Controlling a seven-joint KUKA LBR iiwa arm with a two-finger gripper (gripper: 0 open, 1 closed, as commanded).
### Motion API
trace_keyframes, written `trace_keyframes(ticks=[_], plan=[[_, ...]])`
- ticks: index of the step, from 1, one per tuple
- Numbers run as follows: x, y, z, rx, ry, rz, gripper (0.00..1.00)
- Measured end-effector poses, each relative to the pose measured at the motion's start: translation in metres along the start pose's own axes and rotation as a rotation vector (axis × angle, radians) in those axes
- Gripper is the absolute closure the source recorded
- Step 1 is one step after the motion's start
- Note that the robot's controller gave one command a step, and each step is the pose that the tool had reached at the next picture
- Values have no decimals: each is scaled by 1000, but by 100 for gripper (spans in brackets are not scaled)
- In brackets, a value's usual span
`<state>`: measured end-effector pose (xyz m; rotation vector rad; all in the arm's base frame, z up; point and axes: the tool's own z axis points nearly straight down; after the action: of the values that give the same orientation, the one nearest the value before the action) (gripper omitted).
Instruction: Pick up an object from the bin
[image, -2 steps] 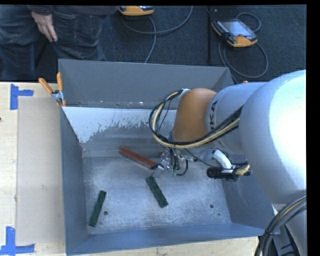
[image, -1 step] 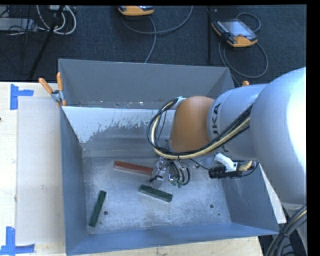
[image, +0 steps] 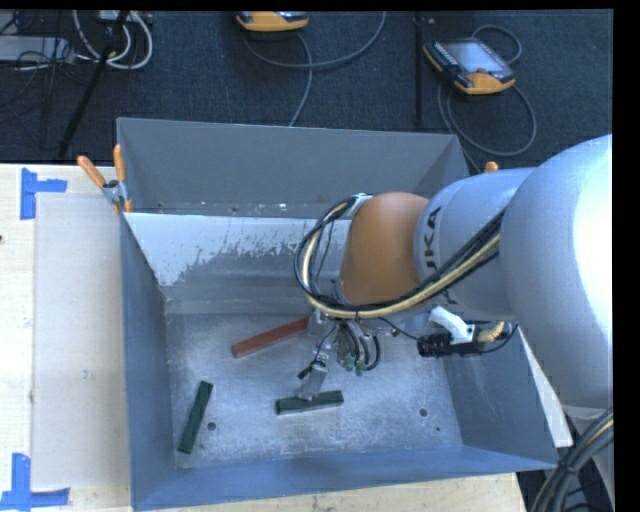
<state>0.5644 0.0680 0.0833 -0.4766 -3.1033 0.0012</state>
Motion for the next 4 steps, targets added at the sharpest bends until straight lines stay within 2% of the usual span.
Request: trace_keyframes(ticks=[1,2,3,4], plan=[[-21,78,13,-5,-4,-48,0],[-40,48,-94,-4,-10,24,0],[43,32,-31,1,3,-279,0],[6,-34,16,2,3,-227,0]])
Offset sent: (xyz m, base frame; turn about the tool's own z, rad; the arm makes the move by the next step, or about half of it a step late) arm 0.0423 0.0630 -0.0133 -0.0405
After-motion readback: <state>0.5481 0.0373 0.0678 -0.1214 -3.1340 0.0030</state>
